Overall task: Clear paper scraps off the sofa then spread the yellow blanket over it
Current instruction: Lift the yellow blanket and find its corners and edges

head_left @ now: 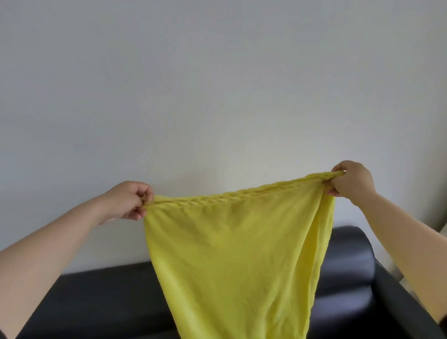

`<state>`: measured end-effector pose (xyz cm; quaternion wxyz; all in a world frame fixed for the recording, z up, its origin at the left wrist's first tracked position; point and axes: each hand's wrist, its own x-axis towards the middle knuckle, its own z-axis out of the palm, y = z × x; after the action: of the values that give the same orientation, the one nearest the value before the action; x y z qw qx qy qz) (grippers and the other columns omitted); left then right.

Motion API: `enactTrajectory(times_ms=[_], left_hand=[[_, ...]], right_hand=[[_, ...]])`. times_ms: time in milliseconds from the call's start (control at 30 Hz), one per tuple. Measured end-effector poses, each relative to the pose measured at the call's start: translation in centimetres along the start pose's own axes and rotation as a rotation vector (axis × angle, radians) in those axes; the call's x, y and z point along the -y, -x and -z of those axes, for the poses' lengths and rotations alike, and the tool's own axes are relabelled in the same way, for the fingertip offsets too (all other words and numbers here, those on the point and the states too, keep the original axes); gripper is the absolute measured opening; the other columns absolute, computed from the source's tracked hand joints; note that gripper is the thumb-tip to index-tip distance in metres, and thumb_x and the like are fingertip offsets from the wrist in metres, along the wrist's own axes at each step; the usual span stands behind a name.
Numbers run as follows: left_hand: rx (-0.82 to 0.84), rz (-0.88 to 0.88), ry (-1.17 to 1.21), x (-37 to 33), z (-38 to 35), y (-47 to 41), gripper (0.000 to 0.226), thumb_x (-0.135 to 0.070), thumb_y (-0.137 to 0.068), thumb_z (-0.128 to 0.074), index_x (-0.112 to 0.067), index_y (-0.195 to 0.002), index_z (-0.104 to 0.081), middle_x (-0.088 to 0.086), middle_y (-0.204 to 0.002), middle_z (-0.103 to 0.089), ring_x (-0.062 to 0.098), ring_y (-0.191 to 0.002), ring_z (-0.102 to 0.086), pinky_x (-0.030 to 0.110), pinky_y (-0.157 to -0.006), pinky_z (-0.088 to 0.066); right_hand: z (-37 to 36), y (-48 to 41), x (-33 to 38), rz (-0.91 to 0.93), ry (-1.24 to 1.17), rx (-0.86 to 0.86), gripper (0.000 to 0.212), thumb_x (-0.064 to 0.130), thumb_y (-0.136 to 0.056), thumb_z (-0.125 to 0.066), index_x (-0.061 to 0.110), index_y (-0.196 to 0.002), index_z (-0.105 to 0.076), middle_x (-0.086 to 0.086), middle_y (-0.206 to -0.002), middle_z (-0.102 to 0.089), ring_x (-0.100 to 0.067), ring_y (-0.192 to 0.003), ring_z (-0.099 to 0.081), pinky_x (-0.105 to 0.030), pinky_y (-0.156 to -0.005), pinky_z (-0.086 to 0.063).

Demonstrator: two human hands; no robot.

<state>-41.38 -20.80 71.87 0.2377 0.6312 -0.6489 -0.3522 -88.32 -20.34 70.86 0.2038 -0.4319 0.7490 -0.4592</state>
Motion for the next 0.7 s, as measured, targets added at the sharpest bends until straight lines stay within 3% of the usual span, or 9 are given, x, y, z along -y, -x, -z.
enactTrajectory(times_ms=[67,133,200,267,333,400,533,600,700], left_hand=[[-0.072,-0.034,-0.1,0.0,-0.3,0.1,0.045,0.016,-0.08,-0.026,-0.007,-0.067,-0.062,0.009,-0.055,-0.053,0.007,-0.038,-0.051,0.017,-0.041,-0.045],[-0.141,-0.076,-0.202,-0.2,-0.5,0.0,0.039,0.007,-0.085,-0.036,-0.006,-0.068,-0.069,0.008,-0.048,-0.056,0.015,-0.042,-0.053,0.021,-0.045,-0.047],[-0.183,-0.11,-0.308,-0.3,-0.7,0.1,0.023,-0.015,-0.085,-0.053,-0.005,-0.07,-0.068,0.008,-0.057,-0.061,0.021,-0.054,-0.056,0.027,-0.056,-0.047],[-0.251,-0.135,-0.531,-0.1,-1.0,0.0,0.026,-0.033,-0.075,-0.07,-0.01,-0.07,-0.062,0.004,-0.071,-0.061,0.021,-0.069,-0.058,0.032,-0.064,-0.046],[-0.399,-0.17,-0.634,0.2,-1.4,-0.1,0.033,-0.037,-0.073,-0.077,-0.017,-0.067,-0.051,0.0,-0.075,-0.054,0.025,-0.081,-0.057,0.033,-0.063,-0.039],[-0.485,-0.206,-0.659,0.6,-1.4,-0.3,0.035,-0.035,-0.077,-0.075,-0.016,-0.074,-0.045,0.002,-0.077,-0.051,0.029,-0.082,-0.055,0.032,-0.062,-0.032],[-0.344,-0.15,-0.813,1.1,0.2,-0.9,0.036,-0.041,-0.082,-0.069,-0.014,-0.101,-0.056,0.007,-0.095,-0.06,0.027,-0.094,-0.057,0.032,-0.071,-0.041],[-0.204,-0.13,-0.887,0.7,0.8,-1.1,0.029,-0.044,-0.086,-0.063,-0.015,-0.088,-0.059,0.003,-0.091,-0.057,0.023,-0.094,-0.055,0.031,-0.073,-0.04],[-0.138,-0.14,-0.865,-0.2,1.2,-1.1,0.035,-0.044,-0.085,-0.064,-0.021,-0.067,-0.046,-0.003,-0.075,-0.047,0.019,-0.082,-0.049,0.03,-0.066,-0.034]], right_hand=[[0.2,0.1,0.5,0.037,0.073,0.008,0.025,-0.009,-0.084,-0.055,0.01,-0.098,-0.06,-0.008,-0.07,-0.062,-0.021,-0.048,-0.062,-0.024,-0.042,-0.051],[-0.4,0.1,0.8,-0.004,-0.023,0.05,0.025,-0.01,-0.087,-0.051,0.008,-0.102,-0.058,-0.01,-0.077,-0.06,-0.023,-0.047,-0.063,-0.024,-0.039,-0.053],[-1.2,0.1,1.0,-0.115,-0.235,0.12,0.027,-0.012,-0.089,-0.049,0.006,-0.108,-0.055,-0.012,-0.088,-0.057,-0.025,-0.048,-0.064,-0.024,-0.038,-0.054],[-2.0,0.2,1.1,-0.194,-0.412,0.19,0.032,-0.013,-0.087,-0.054,0.004,-0.114,-0.052,-0.013,-0.091,-0.056,-0.03,-0.063,-0.067,-0.032,-0.05,-0.059],[-2.5,0.2,1.0,-0.199,-0.474,0.207,0.037,-0.013,-0.084,-0.059,0.001,-0.118,-0.052,-0.016,-0.093,-0.059,-0.035,-0.078,-0.069,-0.038,-0.059,-0.058],[-2.7,0.5,1.0,-0.15,-0.46,0.189,0.033,-0.013,-0.083,-0.06,0.002,-0.112,-0.053,-0.018,-0.099,-0.059,-0.036,-0.078,-0.068,-0.036,-0.058,-0.059],[-2.9,0.7,1.0,0.001,-0.29,0.15,0.024,-0.012,-0.085,-0.057,0.011,-0.085,-0.053,-0.018,-0.095,-0.059,-0.03,-0.063,-0.065,-0.029,-0.053,-0.06],[-3.0,0.6,1.0,0.043,-0.236,0.152,0.024,-0.011,-0.085,-0.056,0.012,-0.083,-0.056,-0.019,-0.092,-0.061,-0.03,-0.063,-0.066,-0.03,-0.055,-0.06],[-2.6,0.4,1.3,0.096,-0.204,0.114,0.018,-0.01,-0.085,-0.056,0.007,-0.087,-0.06,-0.016,-0.085,-0.064,-0.026,-0.062,-0.066,-0.022,-0.051,-0.058]])
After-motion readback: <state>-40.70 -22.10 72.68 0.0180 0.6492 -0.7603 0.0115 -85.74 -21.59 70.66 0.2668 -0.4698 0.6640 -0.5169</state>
